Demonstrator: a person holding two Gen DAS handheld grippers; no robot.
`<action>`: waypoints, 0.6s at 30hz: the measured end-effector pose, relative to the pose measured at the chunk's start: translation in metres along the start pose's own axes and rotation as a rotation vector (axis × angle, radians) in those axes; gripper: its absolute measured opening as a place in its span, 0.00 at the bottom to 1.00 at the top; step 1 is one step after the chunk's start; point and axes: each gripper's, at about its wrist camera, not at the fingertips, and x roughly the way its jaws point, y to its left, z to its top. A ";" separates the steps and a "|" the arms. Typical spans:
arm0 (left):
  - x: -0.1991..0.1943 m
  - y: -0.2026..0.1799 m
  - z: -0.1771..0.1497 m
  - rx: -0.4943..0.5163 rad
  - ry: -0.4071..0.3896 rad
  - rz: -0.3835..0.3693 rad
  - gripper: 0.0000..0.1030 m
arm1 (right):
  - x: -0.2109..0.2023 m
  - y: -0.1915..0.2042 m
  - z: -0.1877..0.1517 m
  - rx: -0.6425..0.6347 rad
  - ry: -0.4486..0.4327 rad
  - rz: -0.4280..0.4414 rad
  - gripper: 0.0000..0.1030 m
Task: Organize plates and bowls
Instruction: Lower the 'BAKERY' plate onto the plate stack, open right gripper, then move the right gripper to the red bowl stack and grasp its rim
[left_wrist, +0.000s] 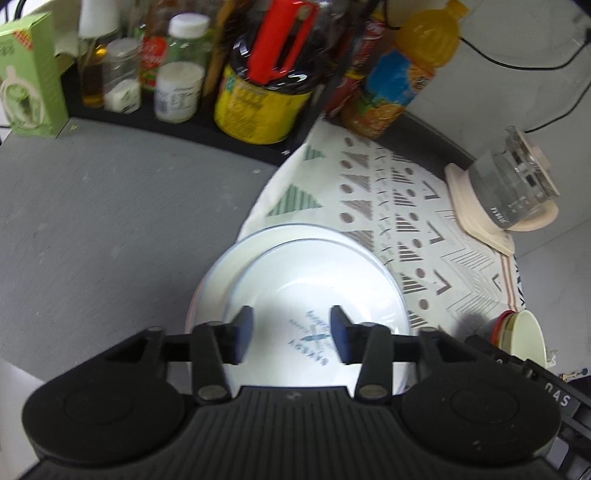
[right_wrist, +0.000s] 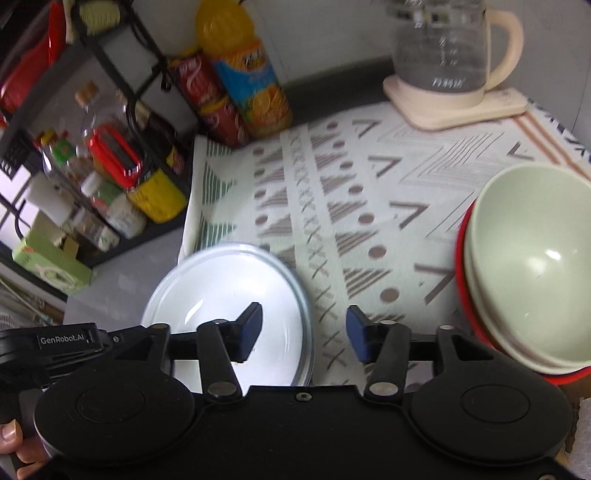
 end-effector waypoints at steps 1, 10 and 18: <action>0.000 -0.006 0.000 0.013 0.000 -0.003 0.51 | -0.003 -0.002 0.001 0.006 -0.012 0.000 0.58; 0.008 -0.059 0.002 0.107 0.014 -0.067 0.62 | -0.037 -0.034 0.016 0.063 -0.108 -0.027 0.71; 0.022 -0.105 -0.005 0.186 0.052 -0.118 0.62 | -0.051 -0.071 0.015 0.118 -0.142 -0.083 0.74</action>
